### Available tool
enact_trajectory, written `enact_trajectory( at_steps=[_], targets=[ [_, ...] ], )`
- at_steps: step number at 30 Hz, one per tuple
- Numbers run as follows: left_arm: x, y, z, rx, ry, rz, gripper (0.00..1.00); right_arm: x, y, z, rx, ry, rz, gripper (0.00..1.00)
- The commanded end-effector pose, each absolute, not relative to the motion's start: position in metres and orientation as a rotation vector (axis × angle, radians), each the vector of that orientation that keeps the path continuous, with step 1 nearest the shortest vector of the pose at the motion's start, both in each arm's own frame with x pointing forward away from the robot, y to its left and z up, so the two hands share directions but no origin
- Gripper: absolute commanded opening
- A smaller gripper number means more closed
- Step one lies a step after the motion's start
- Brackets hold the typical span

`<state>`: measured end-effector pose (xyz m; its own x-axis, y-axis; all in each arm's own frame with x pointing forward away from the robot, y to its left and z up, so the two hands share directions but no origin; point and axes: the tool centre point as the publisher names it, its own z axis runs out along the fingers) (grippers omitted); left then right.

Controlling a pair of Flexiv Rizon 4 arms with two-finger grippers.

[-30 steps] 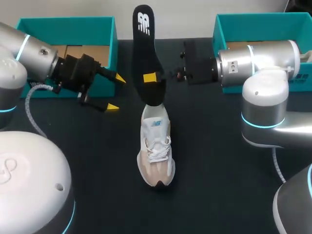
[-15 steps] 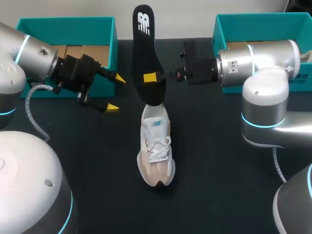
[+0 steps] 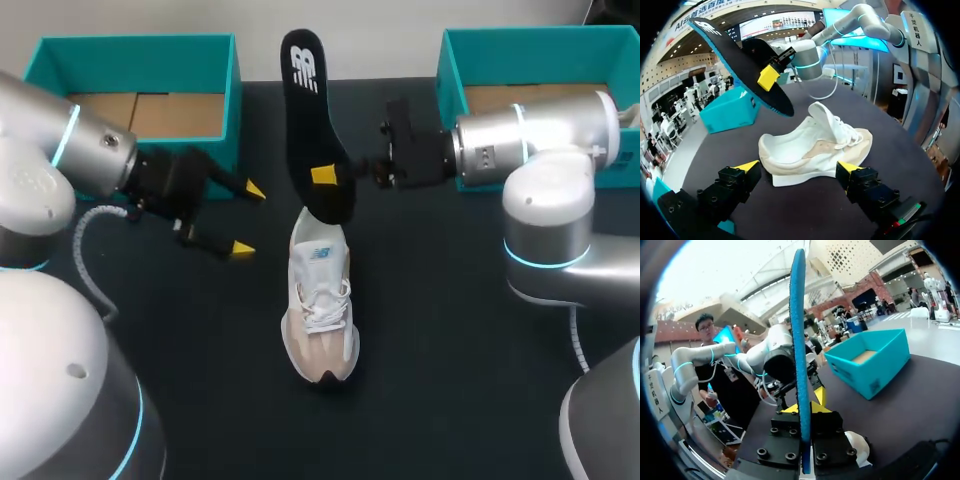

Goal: Take the shoe out of the shoebox, open the shoe tongue, remove and reinsert the insole, then place the shoe into the shoebox

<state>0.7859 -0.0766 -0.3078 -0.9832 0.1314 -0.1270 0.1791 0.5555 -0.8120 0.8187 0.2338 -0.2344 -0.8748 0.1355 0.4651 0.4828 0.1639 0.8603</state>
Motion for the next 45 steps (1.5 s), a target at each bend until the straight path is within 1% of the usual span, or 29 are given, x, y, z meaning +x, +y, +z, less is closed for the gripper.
enact_trajectory(
  at_steps=[1, 9, 14, 29, 45],
  targets=[
    [0.778, -0.088, -0.317, 0.249, 2.722, -1.405, 1.0, 0.828, 0.239, -0.246, -0.557, -2.131, -1.803, 0.0],
    [0.771, -0.095, -0.325, 0.224, 2.723, -1.394, 1.0, 0.834, 0.262, -0.267, -0.497, -2.089, -1.79, 0.0],
    [0.77, -0.097, -0.328, 0.206, 2.727, -1.385, 1.0, 0.829, 0.262, -0.281, -0.475, -2.087, -1.793, 0.0],
    [0.783, -0.101, -0.331, 0.106, 2.708, -1.399, 1.0, 0.816, 0.255, -0.299, -0.487, -2.079, -1.821, 0.0],
    [0.785, -0.101, -0.33, 0.09, 2.706, -1.395, 1.0, 0.802, 0.248, -0.321, -0.512, -2.056, -1.82, 0.0]
  ],
)
